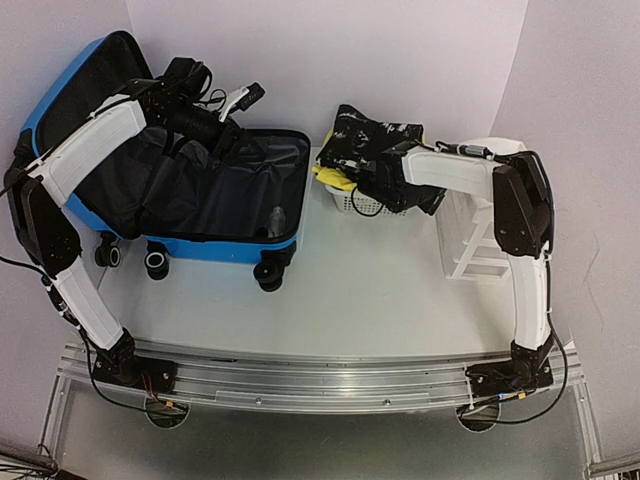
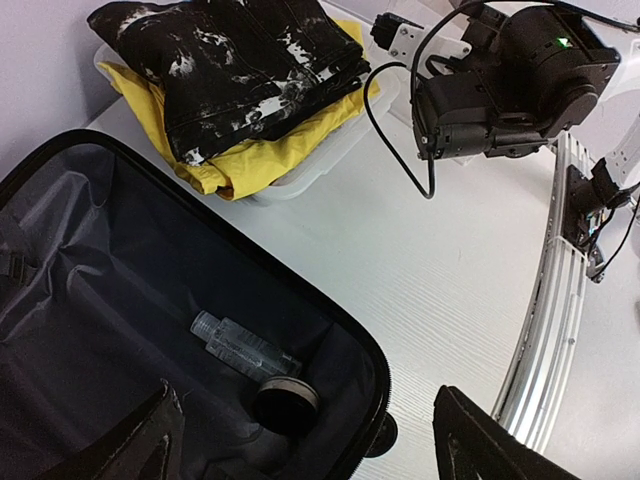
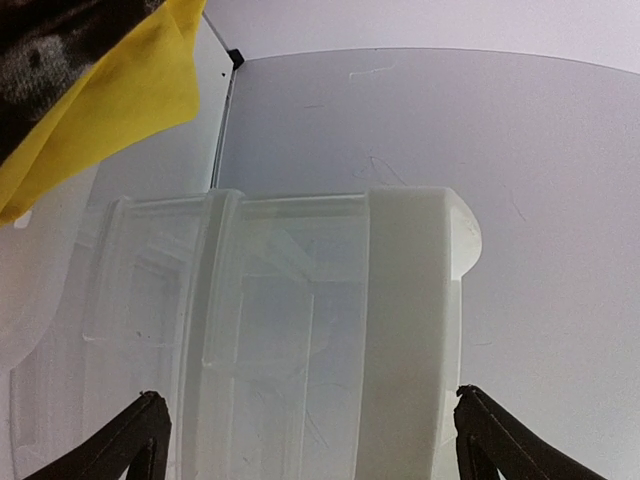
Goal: Open, take out, and arrange the luggage
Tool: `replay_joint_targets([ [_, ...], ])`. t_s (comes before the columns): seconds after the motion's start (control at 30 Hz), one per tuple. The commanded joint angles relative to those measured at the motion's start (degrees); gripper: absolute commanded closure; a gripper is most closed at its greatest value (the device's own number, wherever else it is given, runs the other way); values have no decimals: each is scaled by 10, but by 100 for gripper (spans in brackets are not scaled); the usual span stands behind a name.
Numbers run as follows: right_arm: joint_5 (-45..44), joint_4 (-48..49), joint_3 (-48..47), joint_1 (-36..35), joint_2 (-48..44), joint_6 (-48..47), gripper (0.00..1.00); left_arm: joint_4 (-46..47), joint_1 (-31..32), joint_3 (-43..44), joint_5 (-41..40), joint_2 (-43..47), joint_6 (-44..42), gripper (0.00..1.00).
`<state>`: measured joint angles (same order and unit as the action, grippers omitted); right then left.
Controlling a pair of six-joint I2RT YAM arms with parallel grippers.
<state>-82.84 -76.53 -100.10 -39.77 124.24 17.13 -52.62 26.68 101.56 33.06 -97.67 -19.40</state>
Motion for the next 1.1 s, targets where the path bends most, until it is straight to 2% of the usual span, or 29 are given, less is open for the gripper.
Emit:
replay_joint_targets([
  [0.0, -52, -243, 28, 6, -36, -9, 4, -3, -1, 20, 10, 1, -5, 15],
  [0.17, -74, -243, 49, 13, -43, -9, 2, -10, -2, 19, 8, 1, -9, 15],
  [0.37, -103, -243, 2, 16, -57, -45, 2, -11, -2, 19, 10, 0, -12, 15],
  [0.63, -90, -244, 46, 43, -75, -32, 2, -11, -3, 29, 2, -3, -17, 15],
  [0.83, -82, -243, 43, 43, -60, -23, 2, -11, -6, 37, 4, -10, -16, 14],
  [1.07, -142, -242, 33, 43, -55, -19, 2, -18, -8, 37, 4, -7, -18, 14],
])
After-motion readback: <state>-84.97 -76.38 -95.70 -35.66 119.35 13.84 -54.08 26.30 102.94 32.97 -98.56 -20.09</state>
